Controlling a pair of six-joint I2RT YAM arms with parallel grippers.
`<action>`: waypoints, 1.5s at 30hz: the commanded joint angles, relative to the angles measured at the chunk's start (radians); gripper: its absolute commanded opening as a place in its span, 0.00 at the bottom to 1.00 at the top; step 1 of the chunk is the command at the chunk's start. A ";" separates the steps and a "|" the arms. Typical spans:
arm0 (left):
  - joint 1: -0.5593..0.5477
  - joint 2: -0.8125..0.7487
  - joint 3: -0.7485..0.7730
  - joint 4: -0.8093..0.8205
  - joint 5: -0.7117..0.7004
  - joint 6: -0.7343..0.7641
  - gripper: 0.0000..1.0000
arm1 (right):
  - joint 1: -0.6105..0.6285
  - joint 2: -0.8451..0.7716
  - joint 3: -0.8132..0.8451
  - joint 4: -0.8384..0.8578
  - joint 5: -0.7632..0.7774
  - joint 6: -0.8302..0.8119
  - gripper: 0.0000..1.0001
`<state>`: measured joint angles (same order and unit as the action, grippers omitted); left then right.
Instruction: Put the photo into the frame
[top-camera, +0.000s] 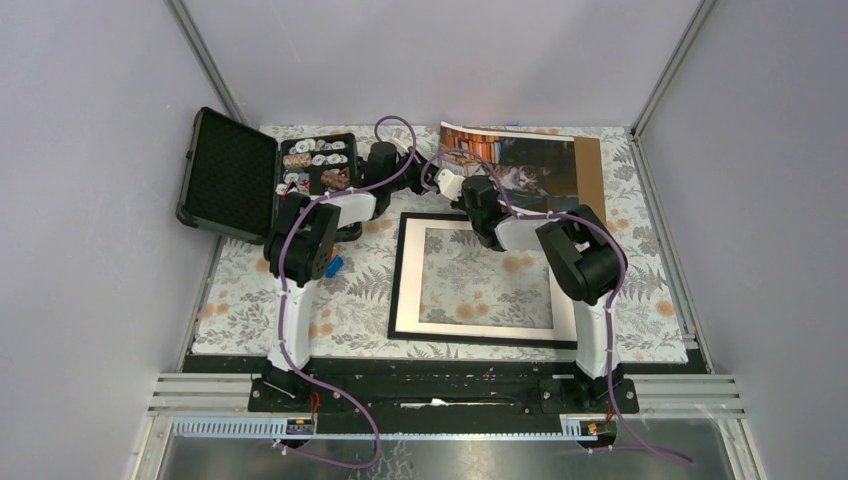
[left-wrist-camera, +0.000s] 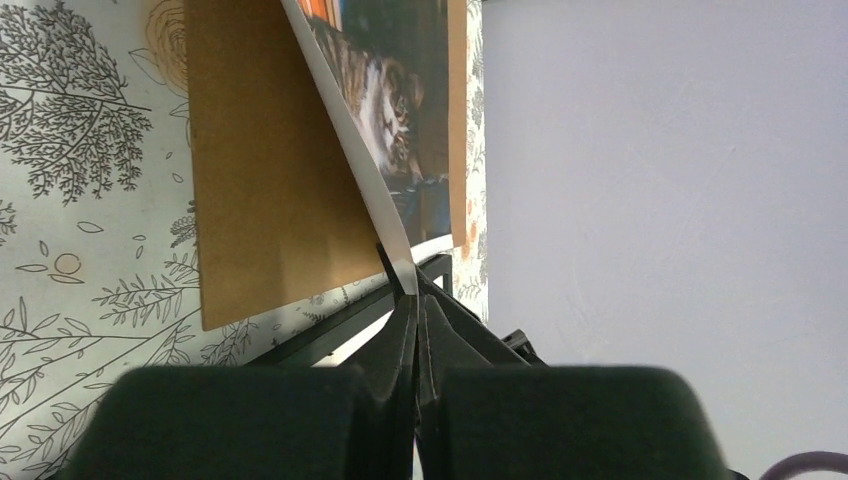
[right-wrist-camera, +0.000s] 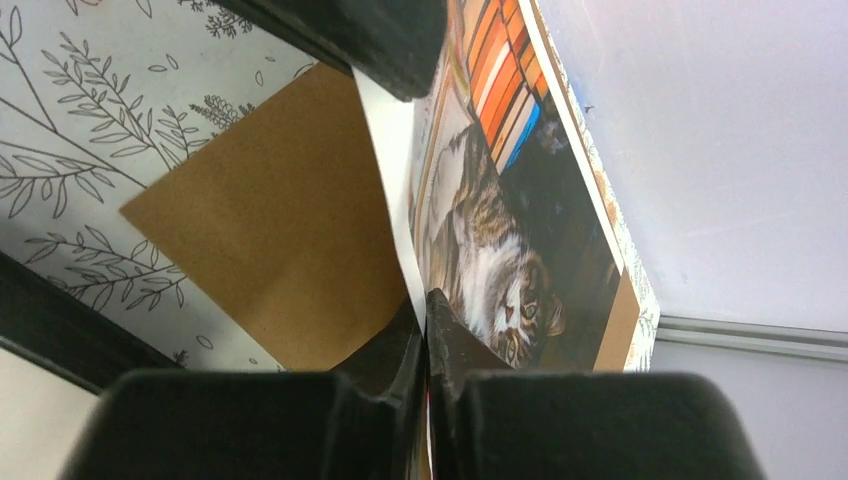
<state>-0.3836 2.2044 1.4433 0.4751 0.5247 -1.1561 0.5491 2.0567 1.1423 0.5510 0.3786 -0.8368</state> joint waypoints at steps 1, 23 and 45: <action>0.010 -0.072 -0.013 0.071 0.039 0.003 0.00 | 0.002 0.028 0.038 0.069 0.068 -0.011 0.00; 0.096 -0.822 -0.293 -0.189 -0.307 0.402 0.87 | -0.008 -0.527 0.262 -0.521 -0.032 0.636 0.00; 0.014 -0.988 -0.314 -0.237 -0.341 0.461 0.99 | -0.008 -1.107 -0.324 -0.609 -0.013 1.932 0.00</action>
<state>-0.3634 1.2217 1.1378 0.1852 0.1776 -0.7177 0.5423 1.0054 0.9848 -0.0715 0.2543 0.7952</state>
